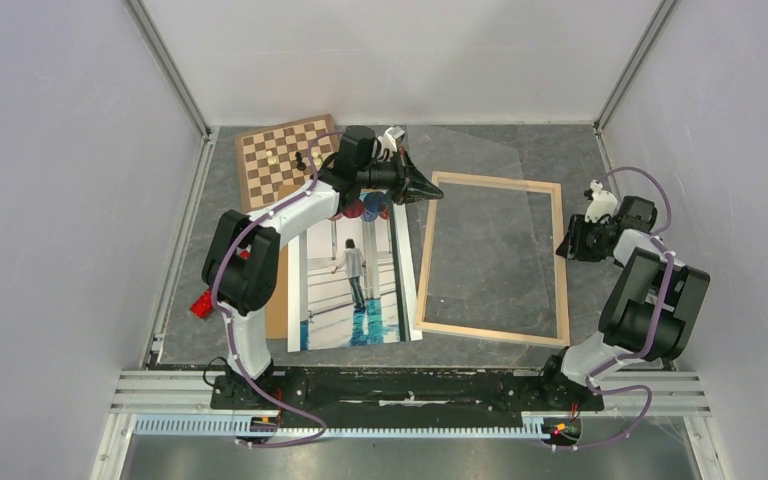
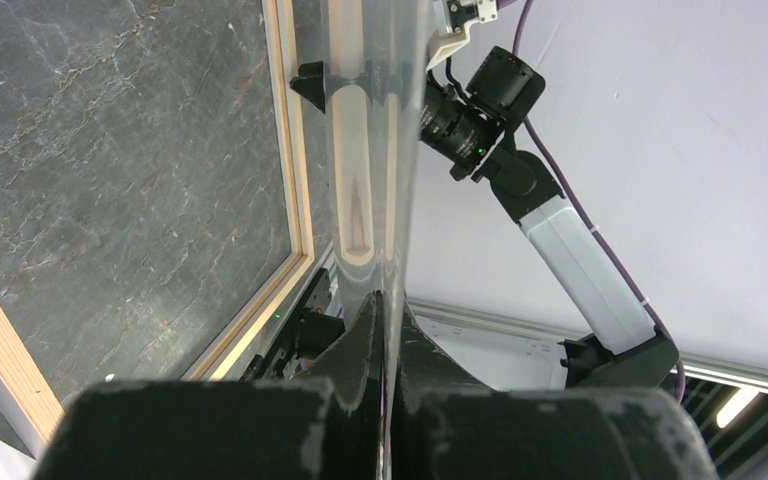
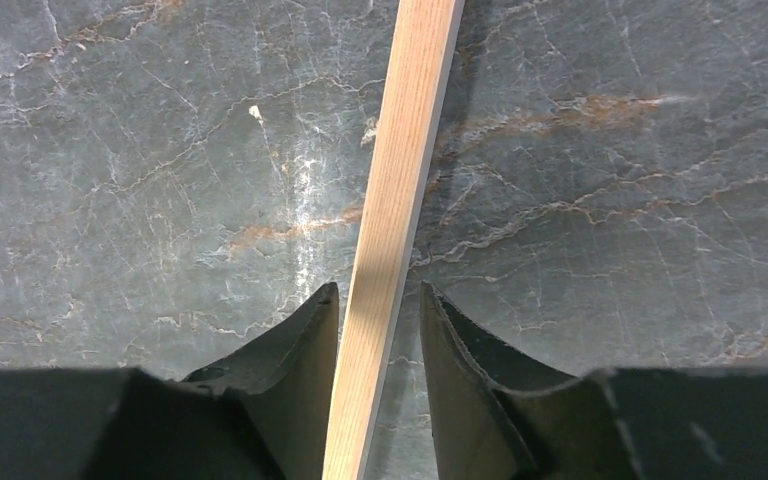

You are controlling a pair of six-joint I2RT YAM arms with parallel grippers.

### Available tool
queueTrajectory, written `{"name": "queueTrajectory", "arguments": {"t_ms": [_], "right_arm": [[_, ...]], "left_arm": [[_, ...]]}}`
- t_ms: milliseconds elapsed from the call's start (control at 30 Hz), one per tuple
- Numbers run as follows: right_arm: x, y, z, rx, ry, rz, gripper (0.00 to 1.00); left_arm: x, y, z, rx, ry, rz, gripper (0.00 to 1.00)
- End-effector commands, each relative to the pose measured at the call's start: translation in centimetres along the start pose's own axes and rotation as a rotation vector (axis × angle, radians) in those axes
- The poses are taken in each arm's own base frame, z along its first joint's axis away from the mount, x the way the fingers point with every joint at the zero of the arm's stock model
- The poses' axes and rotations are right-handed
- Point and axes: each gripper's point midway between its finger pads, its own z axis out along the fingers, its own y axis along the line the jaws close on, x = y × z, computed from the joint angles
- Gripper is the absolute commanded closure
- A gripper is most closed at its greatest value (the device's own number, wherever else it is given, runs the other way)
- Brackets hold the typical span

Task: Put the photo into the frame
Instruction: Move the photo frame to the center of the board.

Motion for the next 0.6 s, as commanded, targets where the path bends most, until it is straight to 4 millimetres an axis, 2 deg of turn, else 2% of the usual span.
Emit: {"name": "queueTrajectory", "arguments": {"t_ms": [0,133,567], "right_arm": [[-0.4,0.0,0.9,0.004,-0.010,-0.006,0.63],[-0.1,0.2,1.6,-0.004,0.006,0.001,0.68],[-0.6,2.4,3.0,-0.002,-0.027,0.087,0.96]], "left_arm": [[0.1,-2.0,-0.7,0.052,0.015,0.088,0.98],[0.0,-1.9,-0.7,0.049,0.012,0.096,0.98],[-0.7,-0.5,-0.9,0.024,0.001,0.098,0.98]]}}
